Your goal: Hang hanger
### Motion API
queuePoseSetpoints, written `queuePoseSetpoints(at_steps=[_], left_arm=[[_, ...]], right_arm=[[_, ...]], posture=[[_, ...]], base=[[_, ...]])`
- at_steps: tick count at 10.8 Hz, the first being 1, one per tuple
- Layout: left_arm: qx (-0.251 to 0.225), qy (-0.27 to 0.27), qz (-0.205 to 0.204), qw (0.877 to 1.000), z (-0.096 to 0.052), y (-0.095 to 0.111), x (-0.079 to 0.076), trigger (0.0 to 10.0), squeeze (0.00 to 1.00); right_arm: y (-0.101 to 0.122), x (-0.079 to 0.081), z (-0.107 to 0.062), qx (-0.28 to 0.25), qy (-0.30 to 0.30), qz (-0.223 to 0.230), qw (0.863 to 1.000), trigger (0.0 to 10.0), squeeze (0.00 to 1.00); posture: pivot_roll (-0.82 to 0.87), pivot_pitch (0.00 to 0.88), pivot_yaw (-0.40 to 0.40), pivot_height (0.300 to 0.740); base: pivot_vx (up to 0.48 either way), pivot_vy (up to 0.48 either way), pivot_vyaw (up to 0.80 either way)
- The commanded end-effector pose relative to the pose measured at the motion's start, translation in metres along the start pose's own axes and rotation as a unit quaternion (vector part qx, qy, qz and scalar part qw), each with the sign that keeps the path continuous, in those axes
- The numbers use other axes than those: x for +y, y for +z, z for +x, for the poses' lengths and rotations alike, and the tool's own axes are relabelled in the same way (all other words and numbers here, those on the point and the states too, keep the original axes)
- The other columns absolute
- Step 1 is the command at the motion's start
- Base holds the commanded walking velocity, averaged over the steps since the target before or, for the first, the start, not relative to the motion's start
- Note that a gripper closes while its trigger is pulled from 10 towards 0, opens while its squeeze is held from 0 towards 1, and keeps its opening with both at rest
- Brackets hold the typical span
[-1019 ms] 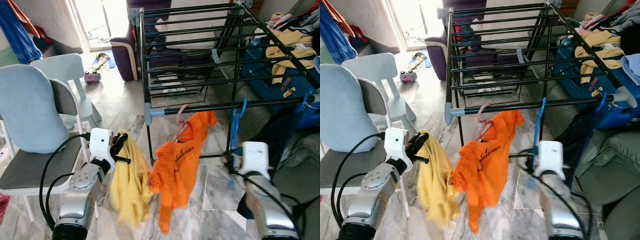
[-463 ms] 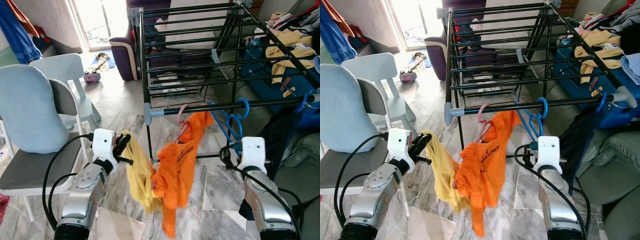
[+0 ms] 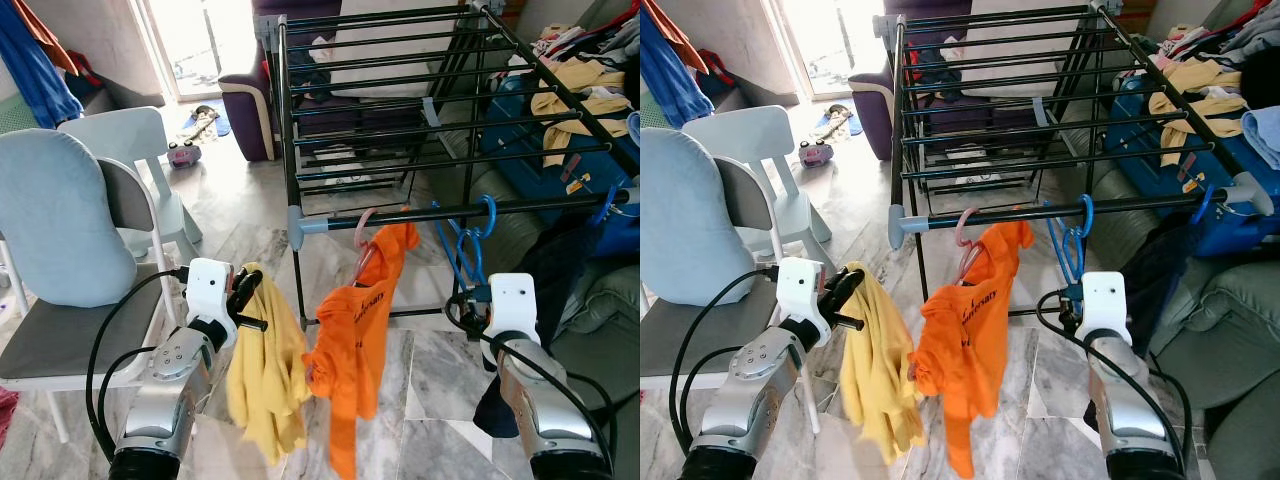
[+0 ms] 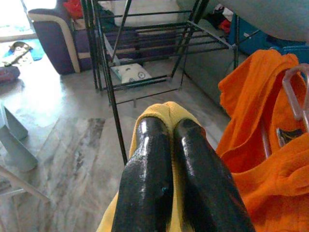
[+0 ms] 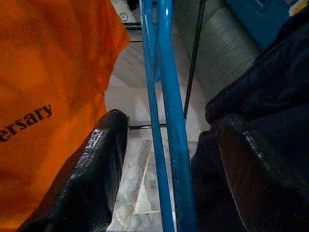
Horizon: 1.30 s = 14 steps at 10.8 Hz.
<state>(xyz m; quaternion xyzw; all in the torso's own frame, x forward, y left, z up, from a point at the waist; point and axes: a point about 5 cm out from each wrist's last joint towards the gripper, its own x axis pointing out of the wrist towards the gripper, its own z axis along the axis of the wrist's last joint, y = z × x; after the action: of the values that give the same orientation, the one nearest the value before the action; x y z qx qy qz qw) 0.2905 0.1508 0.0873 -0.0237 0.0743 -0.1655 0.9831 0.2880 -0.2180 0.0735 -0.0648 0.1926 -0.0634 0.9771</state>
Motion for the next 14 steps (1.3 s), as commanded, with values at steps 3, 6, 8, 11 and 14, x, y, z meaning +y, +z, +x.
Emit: queuePoseSetpoints(at_steps=[3, 6, 8, 11, 14], left_arm=[[-0.002, -0.001, 0.009, 1.0, -0.0005, 0.0034, 0.0015, 10.0, 0.0], [-0.001, -0.003, 0.01, 1.0, 0.0, 0.0026, 0.0, 10.0, 0.0], [0.002, -0.006, 0.011, 1.0, 0.0002, 0.0018, -0.0014, 10.0, 0.0], [0.004, -0.009, 0.011, 1.0, 0.0007, 0.0012, -0.0036, 10.0, 0.0], [0.007, -0.011, 0.013, 1.0, 0.0012, 0.0006, -0.004, 10.0, 0.0]], right_arm=[[0.0041, 0.0047, 0.0039, -0.009, 0.008, 0.008, 1.0, 0.0, 0.0], [0.0077, 0.0061, 0.0071, -0.015, 0.008, 0.01, 1.0, 0.0, 0.0], [0.0096, 0.0087, 0.0094, -0.019, 0.008, 0.012, 1.0, 0.0, 0.0], [0.0095, 0.01, 0.0099, -0.019, 0.008, 0.012, 1.0, 0.0, 0.0], [0.0077, 0.0076, 0.0098, -0.021, 0.005, 0.01, 1.0, 0.0, 0.0]], posture=[[-0.19, 0.0, 0.08, 0.74], [-0.19, 0.0, 0.079, 0.74], [-0.19, 0.0, 0.081, 0.74], [-0.19, 0.0, 0.082, 0.74], [-0.2, 0.0, 0.087, 0.74]], base=[[0.0, 0.0, 0.0], [0.0, 0.0, 0.0], [0.0, 0.0, 0.0], [0.0, 0.0, 0.0], [0.0, 0.0, 0.0]])
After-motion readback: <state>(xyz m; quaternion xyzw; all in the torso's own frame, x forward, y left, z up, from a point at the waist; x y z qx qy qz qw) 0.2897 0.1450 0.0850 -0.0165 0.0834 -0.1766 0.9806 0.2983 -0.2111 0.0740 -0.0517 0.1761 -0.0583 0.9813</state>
